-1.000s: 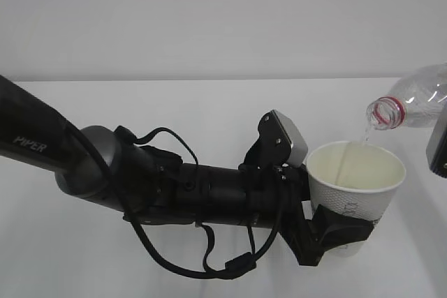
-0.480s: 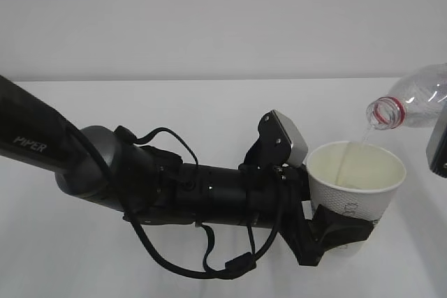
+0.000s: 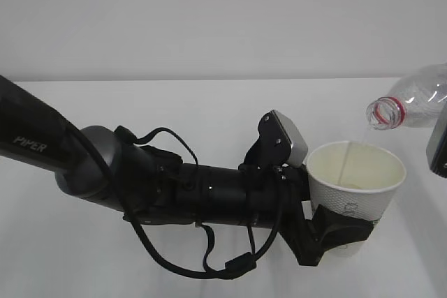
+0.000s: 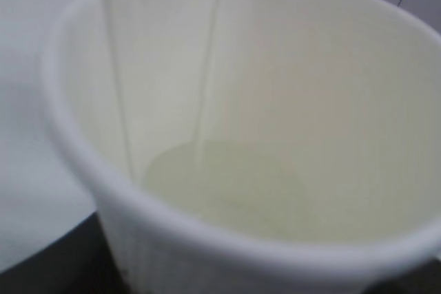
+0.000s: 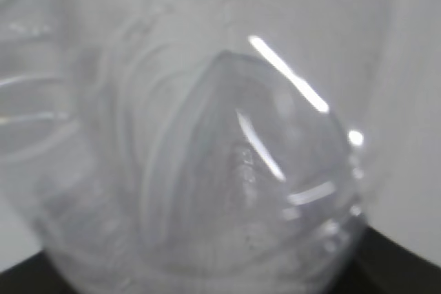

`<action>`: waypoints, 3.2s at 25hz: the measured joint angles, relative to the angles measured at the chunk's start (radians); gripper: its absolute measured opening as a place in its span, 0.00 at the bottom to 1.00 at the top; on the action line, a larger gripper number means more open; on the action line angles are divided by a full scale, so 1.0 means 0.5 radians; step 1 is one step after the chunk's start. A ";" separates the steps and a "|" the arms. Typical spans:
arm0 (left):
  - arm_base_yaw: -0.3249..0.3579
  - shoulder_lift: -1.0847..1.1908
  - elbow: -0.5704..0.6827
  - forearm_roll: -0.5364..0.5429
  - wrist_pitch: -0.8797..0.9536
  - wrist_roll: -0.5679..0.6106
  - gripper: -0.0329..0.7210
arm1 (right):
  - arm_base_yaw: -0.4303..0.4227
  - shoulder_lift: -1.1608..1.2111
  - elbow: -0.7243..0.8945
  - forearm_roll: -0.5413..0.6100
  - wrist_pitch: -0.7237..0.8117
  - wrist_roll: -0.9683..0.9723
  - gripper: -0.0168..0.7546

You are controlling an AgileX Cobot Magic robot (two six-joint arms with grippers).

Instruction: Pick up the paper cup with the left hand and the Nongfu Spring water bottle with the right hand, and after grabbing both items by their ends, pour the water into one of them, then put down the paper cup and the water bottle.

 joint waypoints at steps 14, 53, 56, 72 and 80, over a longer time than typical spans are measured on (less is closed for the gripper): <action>0.000 0.000 0.000 0.000 0.001 0.000 0.72 | 0.000 0.000 0.000 0.000 -0.015 0.000 0.62; 0.000 0.000 0.000 -0.005 0.008 0.000 0.72 | 0.000 0.000 0.000 0.000 -0.020 -0.032 0.62; 0.000 0.000 0.000 -0.005 0.008 0.000 0.72 | 0.000 0.000 0.000 0.000 -0.020 -0.041 0.62; 0.000 0.000 0.000 -0.006 0.019 0.000 0.72 | 0.000 0.000 0.000 -0.013 -0.028 -0.048 0.62; 0.000 0.000 0.000 -0.006 0.023 0.000 0.72 | 0.000 0.000 0.000 -0.013 -0.028 -0.048 0.62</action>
